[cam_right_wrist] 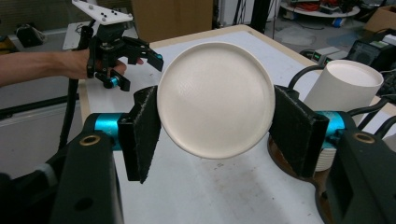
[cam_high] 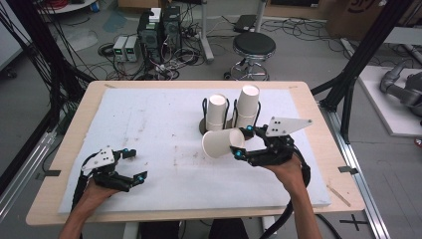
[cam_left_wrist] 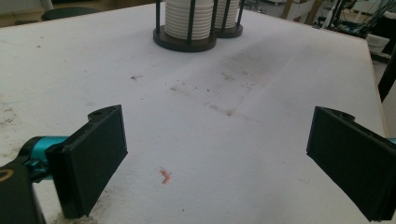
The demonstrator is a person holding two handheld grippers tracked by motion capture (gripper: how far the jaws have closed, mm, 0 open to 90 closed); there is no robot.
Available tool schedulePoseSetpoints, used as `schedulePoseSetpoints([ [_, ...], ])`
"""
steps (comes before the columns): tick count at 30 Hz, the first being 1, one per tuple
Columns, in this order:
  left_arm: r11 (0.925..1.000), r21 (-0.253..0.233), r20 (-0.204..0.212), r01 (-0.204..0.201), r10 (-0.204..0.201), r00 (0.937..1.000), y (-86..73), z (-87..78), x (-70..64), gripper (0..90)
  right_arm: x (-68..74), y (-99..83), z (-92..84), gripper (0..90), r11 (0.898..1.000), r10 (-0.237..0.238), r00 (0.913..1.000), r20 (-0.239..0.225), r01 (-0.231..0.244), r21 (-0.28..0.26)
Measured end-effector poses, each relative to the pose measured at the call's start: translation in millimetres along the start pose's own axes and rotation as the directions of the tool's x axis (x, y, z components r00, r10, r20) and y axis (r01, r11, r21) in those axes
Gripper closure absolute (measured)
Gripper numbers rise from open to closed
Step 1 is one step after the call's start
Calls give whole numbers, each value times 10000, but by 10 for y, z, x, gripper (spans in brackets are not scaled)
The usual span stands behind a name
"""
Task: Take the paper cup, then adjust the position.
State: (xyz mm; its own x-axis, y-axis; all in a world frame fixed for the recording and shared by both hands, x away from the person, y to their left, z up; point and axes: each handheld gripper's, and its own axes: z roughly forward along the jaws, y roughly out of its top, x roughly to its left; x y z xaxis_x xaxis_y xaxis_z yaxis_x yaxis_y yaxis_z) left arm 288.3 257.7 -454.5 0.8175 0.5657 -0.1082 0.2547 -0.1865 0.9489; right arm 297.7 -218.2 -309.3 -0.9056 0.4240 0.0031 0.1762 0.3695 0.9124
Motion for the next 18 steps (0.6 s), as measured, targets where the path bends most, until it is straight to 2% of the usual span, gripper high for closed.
schedulePoseSetpoints([
  [6, 9999, -6, -81, -156, 156, 9998, -1, -1, -19, 49, -12, -39, 15, 376, 9999, 160, 9998, -86, -159, 42],
  [7, 10000, -8, -61, -99, 99, 9999, -1, 0, -14, 49, -6, -45, 27, 376, 9997, 234, 9993, -308, -233, 39],
  [10, 10000, -36, -61, 18, -18, 10000, -1, -3, -4, 49, -8, -50, 34, 376, 9999, 148, 9998, -121, -147, 34],
  [11, 10000, -43, -76, 35, -36, 10000, -1, -7, 1, 49, -5, -61, 48, 376, 9997, 237, 9990, -384, -236, 42],
  [12, 9999, -92, -81, 90, -91, 9999, -2, -5, 1, 49, -5, -61, 48, 376, 9997, 237, 9990, -384, -236, 42],
  [13, 10000, -68, -46, 32, -33, 10000, -1, -8, 3, 49, -18, -66, 60, 376, 9997, 222, 9996, -195, -221, 87],
  [18, 9999, -102, 7, 34, -34, 10000, 1, -11, 0, 49, -13, -59, 67, 376, 9998, 191, 9995, -238, -189, 57],
])
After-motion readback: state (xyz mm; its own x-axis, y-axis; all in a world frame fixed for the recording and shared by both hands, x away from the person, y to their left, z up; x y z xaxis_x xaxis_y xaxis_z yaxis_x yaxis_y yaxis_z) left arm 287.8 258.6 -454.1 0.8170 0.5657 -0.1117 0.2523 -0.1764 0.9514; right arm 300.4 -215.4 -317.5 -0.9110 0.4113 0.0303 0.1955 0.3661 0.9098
